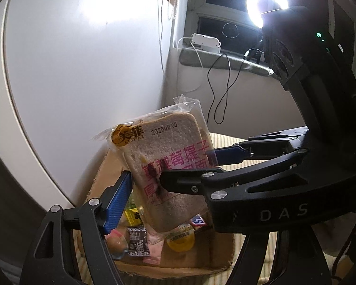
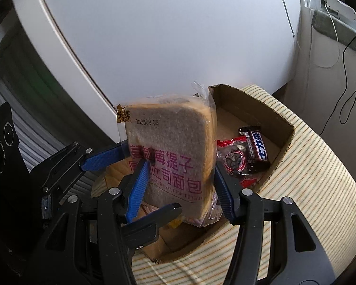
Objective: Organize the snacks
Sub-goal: 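Lift the bread loaf with both tools and carry it over the box, then lower the bread loaf onto the snacks and open both tools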
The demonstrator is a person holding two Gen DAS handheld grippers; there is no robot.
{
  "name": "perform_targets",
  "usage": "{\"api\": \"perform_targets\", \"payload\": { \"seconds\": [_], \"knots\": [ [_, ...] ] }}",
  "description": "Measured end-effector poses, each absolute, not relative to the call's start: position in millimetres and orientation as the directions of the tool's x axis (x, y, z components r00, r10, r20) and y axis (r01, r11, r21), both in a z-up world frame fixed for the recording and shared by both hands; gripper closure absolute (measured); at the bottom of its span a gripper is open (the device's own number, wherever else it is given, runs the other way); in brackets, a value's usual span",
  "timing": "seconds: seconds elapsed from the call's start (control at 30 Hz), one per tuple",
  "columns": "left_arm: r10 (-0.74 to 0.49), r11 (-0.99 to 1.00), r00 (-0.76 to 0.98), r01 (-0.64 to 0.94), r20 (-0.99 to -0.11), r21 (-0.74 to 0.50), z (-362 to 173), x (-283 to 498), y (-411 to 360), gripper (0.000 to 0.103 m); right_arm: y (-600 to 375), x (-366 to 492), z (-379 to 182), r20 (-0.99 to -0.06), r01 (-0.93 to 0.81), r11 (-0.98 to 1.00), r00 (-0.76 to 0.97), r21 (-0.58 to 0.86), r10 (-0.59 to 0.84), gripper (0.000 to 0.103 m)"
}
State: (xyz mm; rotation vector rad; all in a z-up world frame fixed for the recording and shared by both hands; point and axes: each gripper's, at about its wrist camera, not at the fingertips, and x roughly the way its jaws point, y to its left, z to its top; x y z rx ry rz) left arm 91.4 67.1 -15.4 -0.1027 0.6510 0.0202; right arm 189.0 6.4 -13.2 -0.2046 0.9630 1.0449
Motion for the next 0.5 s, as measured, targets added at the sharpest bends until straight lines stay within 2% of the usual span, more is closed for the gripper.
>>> {"api": "perform_targets", "payload": {
  "seconds": [0.4, 0.5],
  "knots": [
    [0.017, 0.995, 0.780, -0.072, -0.625, -0.063, -27, 113, 66, 0.033, 13, 205, -26, -0.770, -0.782, 0.556, 0.160, 0.283, 0.617, 0.045],
    [0.017, 0.996, 0.778, -0.070, -0.628, -0.060, -28, 115, 65, 0.035, 15, 206, -28, -0.779, -0.772, 0.577, 0.180, 0.267, 0.601, 0.034]
  ]
}}
